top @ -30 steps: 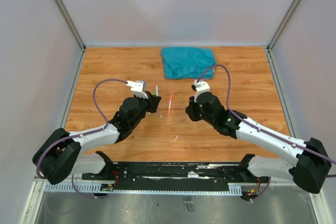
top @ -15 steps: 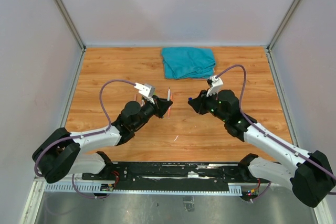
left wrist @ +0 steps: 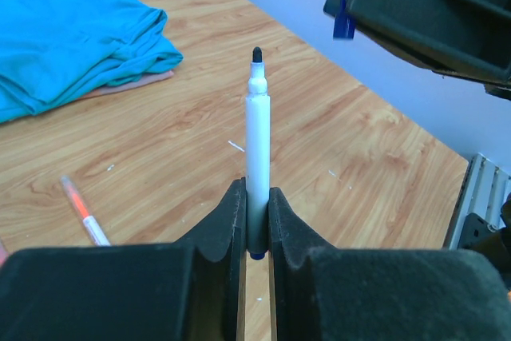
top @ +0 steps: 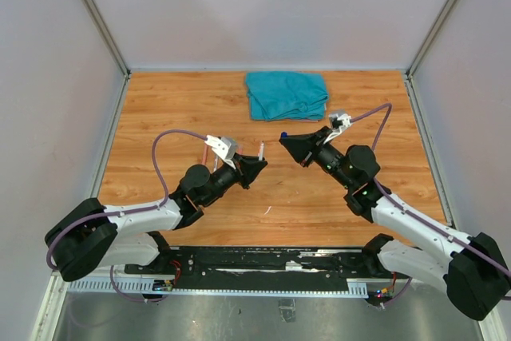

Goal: Insert the pens into the pen caps
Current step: Insert the pen cap onto the pen.

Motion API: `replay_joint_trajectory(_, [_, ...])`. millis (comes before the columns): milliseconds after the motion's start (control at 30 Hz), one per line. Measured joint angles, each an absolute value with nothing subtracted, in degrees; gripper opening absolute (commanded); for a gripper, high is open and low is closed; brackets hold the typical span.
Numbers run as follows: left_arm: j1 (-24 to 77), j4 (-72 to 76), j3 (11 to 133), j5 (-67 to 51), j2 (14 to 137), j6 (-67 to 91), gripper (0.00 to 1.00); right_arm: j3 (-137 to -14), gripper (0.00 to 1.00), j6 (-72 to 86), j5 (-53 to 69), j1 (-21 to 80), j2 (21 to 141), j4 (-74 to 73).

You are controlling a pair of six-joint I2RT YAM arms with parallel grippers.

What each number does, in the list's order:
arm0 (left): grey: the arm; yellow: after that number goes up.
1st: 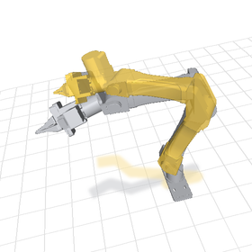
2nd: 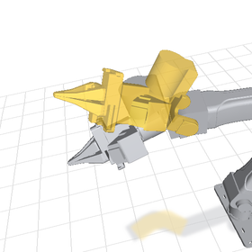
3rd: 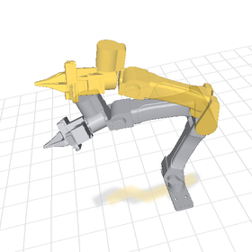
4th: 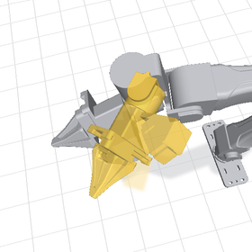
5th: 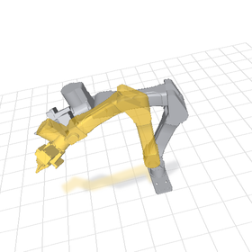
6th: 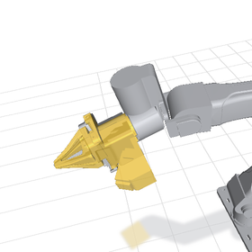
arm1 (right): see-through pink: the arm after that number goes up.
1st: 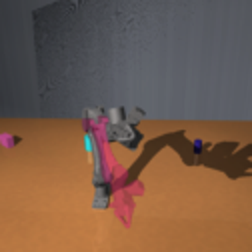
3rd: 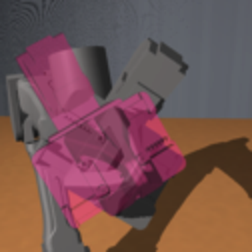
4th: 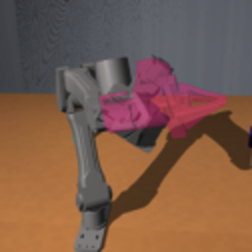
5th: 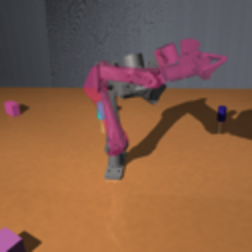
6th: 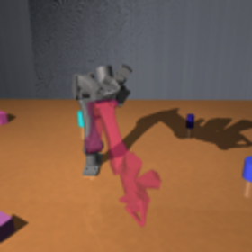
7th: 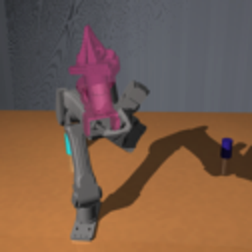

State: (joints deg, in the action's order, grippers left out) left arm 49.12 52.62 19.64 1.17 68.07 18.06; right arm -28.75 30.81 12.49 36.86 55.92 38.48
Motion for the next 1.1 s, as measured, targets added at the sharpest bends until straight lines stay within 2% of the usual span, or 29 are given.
replay_joint_trajectory(600, [49.3, 54.3, 19.6, -0.3, 68.5, 16.8, 0.00, -28.6, 0.01, 38.4, 20.9, 36.9, 72.3, 67.3])
replay_joint_trajectory(1100, [49.3, 54.3, 19.6, -0.3, 68.5, 16.8, 0.01, -29.5, 0.01, 40.1, 23.0, 36.9, 74.3, 71.0])
